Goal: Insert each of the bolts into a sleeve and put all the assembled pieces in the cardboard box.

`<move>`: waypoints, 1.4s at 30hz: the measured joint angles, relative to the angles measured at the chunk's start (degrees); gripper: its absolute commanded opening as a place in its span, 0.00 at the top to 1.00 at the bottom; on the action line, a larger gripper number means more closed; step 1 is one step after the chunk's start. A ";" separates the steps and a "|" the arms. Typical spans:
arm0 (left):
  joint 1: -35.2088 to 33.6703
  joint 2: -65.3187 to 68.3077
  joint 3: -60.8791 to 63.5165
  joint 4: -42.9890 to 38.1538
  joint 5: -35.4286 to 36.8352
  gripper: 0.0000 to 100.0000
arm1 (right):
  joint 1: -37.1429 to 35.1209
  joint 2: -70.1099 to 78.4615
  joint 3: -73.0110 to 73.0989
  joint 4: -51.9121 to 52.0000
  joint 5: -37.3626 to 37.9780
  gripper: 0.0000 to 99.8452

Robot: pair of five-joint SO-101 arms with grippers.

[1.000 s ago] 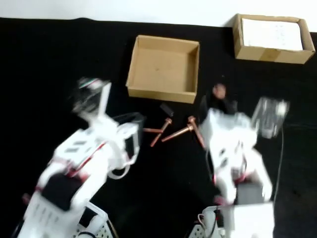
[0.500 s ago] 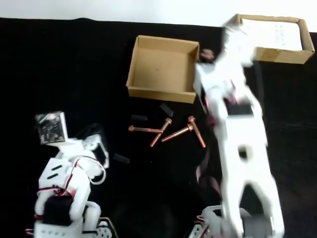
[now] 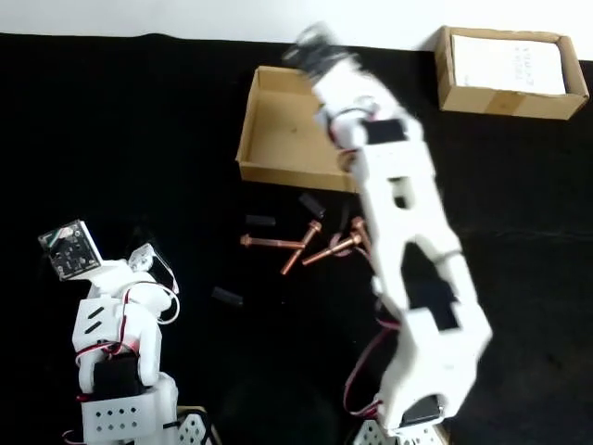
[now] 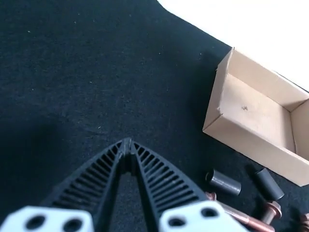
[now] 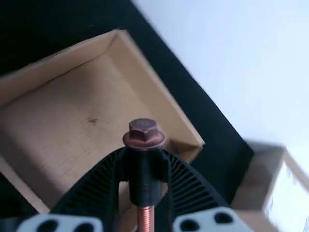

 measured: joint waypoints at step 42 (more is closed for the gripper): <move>0.00 0.00 0.09 6.86 -0.18 0.99 | 22.33 -6.77 1.85 13.10 -27.60 0.86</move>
